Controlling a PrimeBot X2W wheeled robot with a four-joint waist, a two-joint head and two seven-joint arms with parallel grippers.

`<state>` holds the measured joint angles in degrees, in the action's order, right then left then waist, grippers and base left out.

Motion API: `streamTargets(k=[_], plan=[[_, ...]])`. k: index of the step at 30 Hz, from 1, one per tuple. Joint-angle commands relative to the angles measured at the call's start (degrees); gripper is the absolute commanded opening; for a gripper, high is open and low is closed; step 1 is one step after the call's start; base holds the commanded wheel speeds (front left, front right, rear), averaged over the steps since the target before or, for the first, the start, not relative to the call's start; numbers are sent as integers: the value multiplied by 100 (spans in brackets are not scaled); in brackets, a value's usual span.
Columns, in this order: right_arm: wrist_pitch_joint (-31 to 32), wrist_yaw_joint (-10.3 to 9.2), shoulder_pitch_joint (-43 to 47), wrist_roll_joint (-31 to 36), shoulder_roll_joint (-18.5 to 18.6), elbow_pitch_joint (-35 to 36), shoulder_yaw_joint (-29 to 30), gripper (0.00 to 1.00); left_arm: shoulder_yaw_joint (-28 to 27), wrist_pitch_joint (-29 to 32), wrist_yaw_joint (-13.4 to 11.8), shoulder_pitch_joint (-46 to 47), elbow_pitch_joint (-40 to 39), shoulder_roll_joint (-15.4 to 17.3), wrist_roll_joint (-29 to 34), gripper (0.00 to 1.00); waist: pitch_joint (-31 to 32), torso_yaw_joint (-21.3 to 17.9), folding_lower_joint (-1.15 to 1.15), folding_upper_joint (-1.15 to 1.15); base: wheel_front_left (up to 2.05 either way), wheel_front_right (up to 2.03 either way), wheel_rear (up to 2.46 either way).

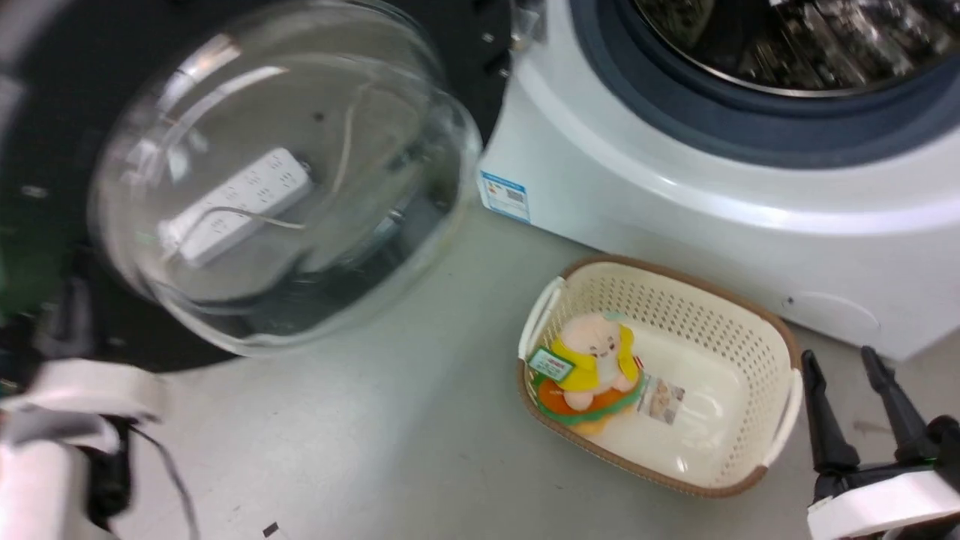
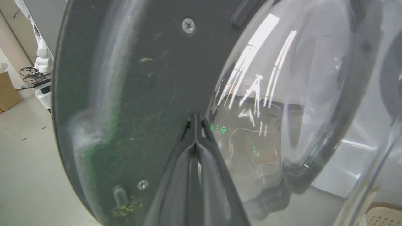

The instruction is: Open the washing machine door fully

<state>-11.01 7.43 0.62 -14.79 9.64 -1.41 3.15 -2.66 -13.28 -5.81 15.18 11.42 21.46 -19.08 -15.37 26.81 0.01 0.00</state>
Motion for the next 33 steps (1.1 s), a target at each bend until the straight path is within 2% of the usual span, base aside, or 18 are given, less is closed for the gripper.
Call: streamTargets(k=[1, 8, 16, 20, 26, 27, 29, 30, 31, 33], plan=[[26, 6, -86, 38, 73, 78, 40, 100, -130, -44, -26, 201, 174, 172, -5, 0, -178, -164, -1, 0, 0, 0, 0], [114, 6, -110, 61, 125, 230, 124, 100, -535, -100, -111, 699, 793, 582, -79, 0, -391, -340, -1, 0, 0, 0, 0], [148, 6, -108, 71, 105, 282, 195, 100, -743, -161, -45, 990, 1260, 704, -111, 0, -391, -432, -1, 0, 0, 0, 0], [128, 6, -110, 45, 47, 250, 221, 100, -716, -168, 75, 1056, 1362, 723, -23, 0, -280, -437, -1, 0, 0, 0, 0], [28, 6, -64, 8, -66, 119, 207, 100, -610, -170, 213, 931, 988, 520, 234, 0, 34, -402, -1, 0, 0, 0, 0], [-19, 6, -38, -7, -122, 48, 215, 100, -505, -171, 258, 859, 753, 377, 350, 0, 181, -379, -1, 0, 0, 0, 0], [-43, 6, -31, -24, -155, 6, 207, 100, -455, -171, 260, 820, 615, 304, 412, 0, 262, -381, -1, 0, 0, 0, 0], [-96, 6, -34, -42, -206, -74, 174, 100, -349, -171, 273, 728, 285, 128, 499, 0, 424, -403, -1, 0, 0, 0, 0], [-96, 6, -34, -42, -206, -74, 174, 100, -349, -171, 273, 728, 285, 128, 499, 0, 424, -403, -1, 0, 0, 0, 0], [-152, 6, -41, -54, -254, -130, 152, 100, -230, -171, 427, 619, -76, -135, 390, 0, 573, -444, -1, 0, 0, 0, 0]])
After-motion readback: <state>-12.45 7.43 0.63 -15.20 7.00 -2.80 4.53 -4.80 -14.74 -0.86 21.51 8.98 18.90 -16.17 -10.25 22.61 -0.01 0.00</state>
